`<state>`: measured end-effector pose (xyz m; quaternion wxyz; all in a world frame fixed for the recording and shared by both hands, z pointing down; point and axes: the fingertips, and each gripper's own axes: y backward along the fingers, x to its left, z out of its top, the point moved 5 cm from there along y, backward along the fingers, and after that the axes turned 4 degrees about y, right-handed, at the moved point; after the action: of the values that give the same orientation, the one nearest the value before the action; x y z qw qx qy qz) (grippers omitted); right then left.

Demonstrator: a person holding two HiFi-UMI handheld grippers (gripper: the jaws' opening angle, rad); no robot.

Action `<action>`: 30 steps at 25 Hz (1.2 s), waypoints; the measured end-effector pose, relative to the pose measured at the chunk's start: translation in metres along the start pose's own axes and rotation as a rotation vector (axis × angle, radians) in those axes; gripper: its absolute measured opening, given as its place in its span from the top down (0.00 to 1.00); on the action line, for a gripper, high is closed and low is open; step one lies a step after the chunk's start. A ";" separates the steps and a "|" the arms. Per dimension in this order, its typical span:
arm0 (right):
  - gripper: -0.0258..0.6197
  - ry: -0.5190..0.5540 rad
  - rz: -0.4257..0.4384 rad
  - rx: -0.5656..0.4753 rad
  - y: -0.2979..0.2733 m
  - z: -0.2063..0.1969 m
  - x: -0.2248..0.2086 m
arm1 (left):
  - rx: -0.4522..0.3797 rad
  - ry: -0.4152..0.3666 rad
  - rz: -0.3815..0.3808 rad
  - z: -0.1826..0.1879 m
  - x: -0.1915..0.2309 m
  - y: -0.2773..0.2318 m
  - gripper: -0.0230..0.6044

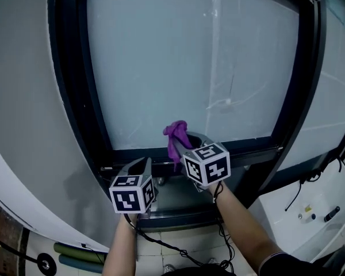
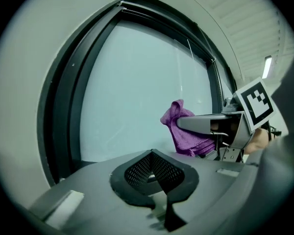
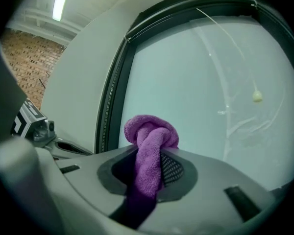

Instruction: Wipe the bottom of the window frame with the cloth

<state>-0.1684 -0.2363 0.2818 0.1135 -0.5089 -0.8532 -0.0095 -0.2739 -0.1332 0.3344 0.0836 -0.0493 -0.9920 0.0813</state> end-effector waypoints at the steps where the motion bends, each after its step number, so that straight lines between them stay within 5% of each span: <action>1: 0.82 0.000 -0.006 -0.002 0.008 -0.001 -0.007 | 0.001 -0.002 -0.015 0.001 -0.010 -0.005 0.96; 13: 0.82 -0.061 -0.067 -0.041 0.088 -0.026 -0.075 | 0.009 -0.050 -0.152 0.002 -0.102 -0.045 0.96; 30: 0.82 -0.080 -0.063 -0.008 0.105 -0.065 -0.099 | 0.046 -0.068 -0.151 -0.012 -0.127 -0.065 0.96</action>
<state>-0.0197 -0.2804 0.3141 0.0770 -0.4821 -0.8727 0.0038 -0.1530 -0.2090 0.3367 0.0571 0.0303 -0.9930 0.0992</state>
